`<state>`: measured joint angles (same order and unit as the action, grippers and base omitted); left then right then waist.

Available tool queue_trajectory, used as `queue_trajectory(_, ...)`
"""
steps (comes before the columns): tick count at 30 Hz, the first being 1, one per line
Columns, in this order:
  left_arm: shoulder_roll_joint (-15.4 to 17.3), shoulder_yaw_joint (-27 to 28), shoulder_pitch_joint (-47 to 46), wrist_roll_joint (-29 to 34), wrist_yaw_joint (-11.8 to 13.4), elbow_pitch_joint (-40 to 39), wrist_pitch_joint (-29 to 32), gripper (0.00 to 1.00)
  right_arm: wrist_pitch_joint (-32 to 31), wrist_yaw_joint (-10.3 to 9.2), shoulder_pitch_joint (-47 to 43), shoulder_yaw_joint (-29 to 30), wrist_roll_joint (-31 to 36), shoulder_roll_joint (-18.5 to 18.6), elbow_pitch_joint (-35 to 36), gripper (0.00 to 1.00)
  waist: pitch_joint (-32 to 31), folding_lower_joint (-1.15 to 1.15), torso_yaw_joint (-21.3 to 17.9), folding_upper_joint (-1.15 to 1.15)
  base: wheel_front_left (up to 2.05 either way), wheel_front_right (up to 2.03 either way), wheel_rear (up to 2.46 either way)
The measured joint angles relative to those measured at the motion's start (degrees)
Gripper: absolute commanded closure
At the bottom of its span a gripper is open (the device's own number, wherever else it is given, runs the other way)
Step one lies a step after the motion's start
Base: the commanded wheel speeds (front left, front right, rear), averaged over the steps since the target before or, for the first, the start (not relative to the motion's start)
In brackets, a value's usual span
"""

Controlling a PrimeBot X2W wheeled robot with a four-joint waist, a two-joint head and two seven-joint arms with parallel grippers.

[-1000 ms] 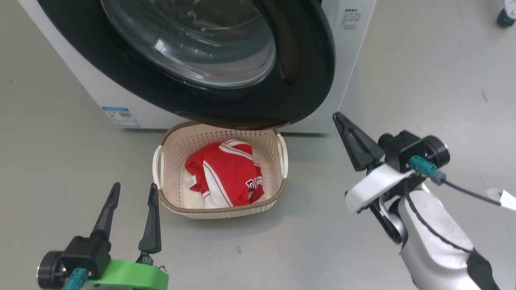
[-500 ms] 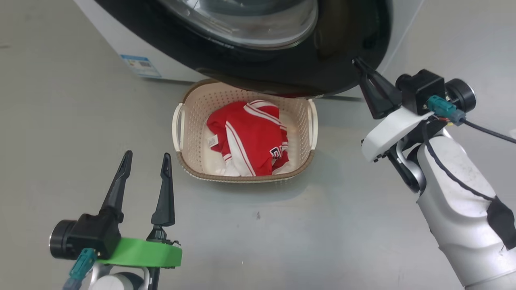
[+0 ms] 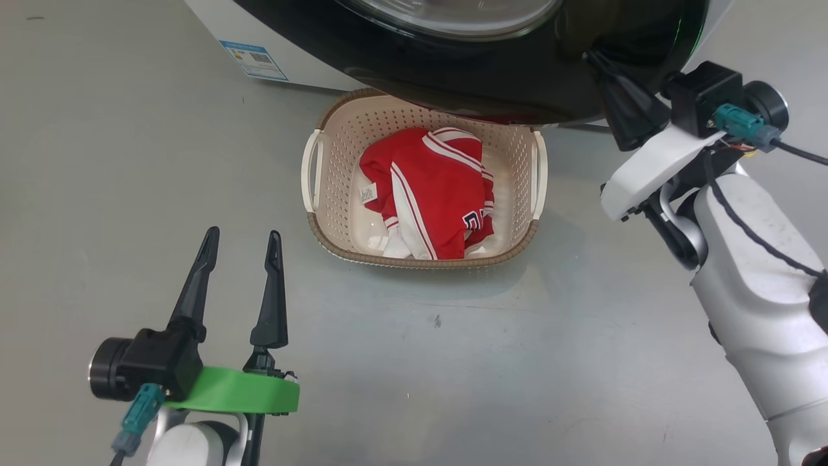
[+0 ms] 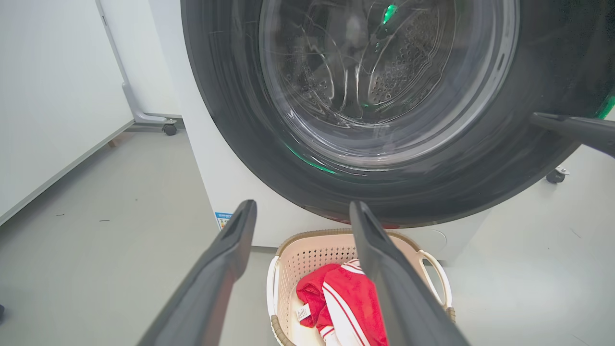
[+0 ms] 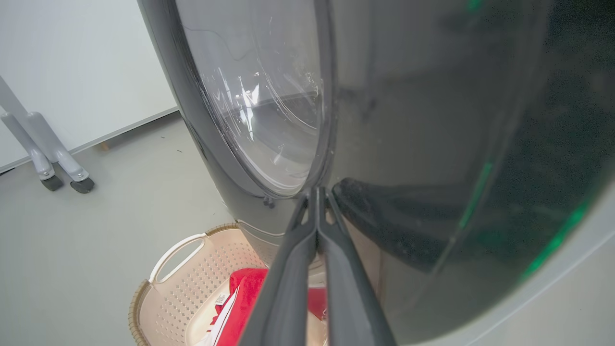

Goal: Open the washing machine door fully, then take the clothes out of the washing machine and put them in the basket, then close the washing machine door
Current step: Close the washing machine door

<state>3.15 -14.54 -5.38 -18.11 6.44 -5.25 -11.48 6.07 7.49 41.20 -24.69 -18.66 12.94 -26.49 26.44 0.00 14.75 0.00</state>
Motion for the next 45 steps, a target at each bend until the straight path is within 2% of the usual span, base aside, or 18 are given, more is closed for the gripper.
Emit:
queue_trajectory(16,-0.3,-1.2,-2.6,0.0,0.0,1.8,-1.2,0.0,1.7,0.01,10.0,4.2,-3.0,4.4,-5.5,1.0,2.0,0.0,1.1,0.0,0.0,0.0,0.0)
queue_trajectory(33,-0.5,-1.9,-4.6,0.0,0.0,4.2,-1.8,0.0,5.0,0.09,13.4,3.7,-4.1,4.9,-11.1,1.0,2.5,0.0,1.5,0.0,0.0,0.0,0.0)
queue_trajectory(45,-0.5,-1.1,-4.7,0.0,0.0,6.5,-2.3,0.0,7.4,0.0,10.4,0.3,-7.0,2.9,-11.5,1.0,-0.3,0.0,0.4,0.0,0.0,0.0,0.0)
